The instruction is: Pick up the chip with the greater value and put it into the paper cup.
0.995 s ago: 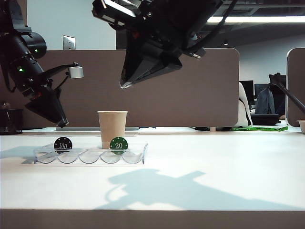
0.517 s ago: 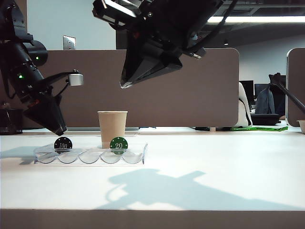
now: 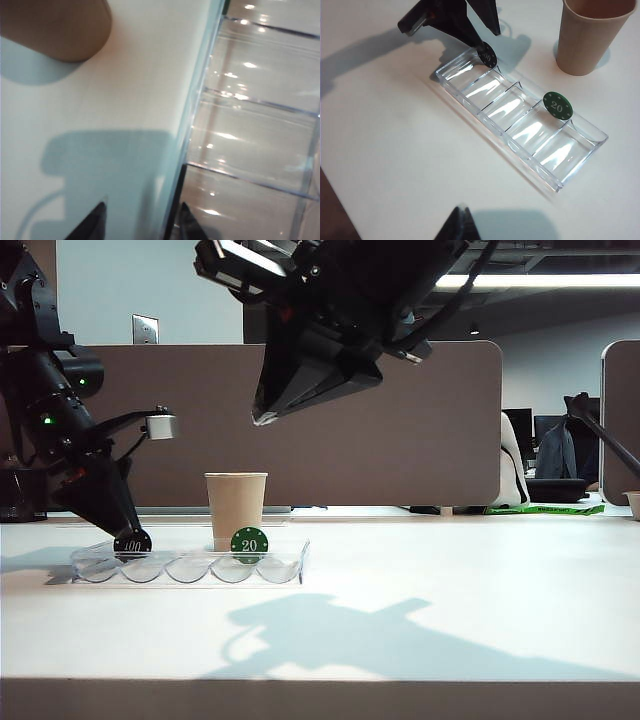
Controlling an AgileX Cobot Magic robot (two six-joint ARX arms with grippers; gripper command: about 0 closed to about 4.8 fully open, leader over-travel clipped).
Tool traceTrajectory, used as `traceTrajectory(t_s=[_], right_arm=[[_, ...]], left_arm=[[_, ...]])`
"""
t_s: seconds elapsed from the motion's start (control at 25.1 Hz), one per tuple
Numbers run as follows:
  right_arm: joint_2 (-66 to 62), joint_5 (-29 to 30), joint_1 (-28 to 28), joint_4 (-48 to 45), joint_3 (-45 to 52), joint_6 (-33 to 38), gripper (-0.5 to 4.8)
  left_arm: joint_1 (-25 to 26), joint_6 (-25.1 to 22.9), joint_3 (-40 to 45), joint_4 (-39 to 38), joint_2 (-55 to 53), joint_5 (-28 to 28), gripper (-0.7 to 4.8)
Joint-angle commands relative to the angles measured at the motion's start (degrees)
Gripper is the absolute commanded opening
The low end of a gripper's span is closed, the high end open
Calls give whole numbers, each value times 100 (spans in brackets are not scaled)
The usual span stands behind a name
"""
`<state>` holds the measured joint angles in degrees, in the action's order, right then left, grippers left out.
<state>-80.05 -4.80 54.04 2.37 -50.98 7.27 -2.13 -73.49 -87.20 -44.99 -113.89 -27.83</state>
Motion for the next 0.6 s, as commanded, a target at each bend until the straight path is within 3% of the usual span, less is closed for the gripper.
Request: traceTrajectory(t_s=[0.04, 0.6], right_arm=[[-4, 0, 11, -92, -15, 24, -6], [-4, -2, -20, -94, -15, 24, -6]], left_arm=[[-9, -2, -17, 87, -39, -46, 188], [-9, 7, -17, 227, -173, -68, 183]])
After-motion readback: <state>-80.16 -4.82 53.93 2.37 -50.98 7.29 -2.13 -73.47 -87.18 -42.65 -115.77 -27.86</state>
